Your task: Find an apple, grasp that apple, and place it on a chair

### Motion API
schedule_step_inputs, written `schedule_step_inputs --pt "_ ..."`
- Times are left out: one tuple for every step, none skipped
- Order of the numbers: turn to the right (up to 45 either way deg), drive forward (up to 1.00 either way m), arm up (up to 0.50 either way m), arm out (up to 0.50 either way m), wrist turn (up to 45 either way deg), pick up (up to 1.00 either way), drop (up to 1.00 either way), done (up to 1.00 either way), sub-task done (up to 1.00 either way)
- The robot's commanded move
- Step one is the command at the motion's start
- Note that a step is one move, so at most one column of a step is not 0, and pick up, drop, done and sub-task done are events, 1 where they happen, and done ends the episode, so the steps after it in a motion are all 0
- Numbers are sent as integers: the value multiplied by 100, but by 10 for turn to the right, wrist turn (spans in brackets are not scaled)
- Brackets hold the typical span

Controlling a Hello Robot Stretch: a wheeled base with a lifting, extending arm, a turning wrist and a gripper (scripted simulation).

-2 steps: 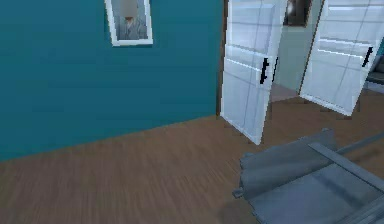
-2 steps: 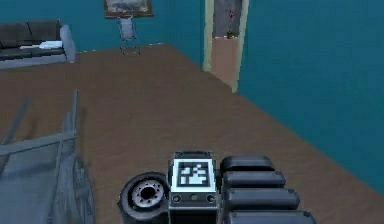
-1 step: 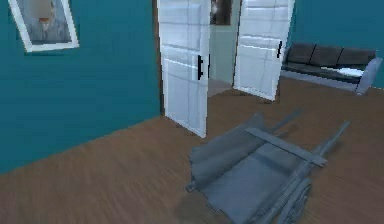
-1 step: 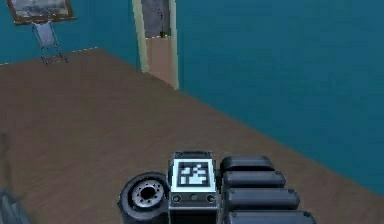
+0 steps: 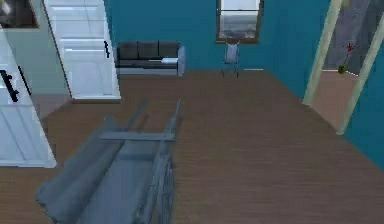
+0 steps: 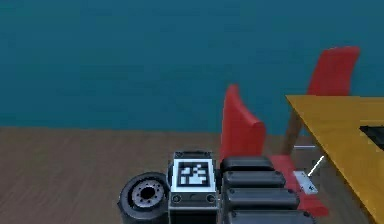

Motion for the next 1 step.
schedule_step_inputs --pt "450 0 0 0 0 0 0 0 0"
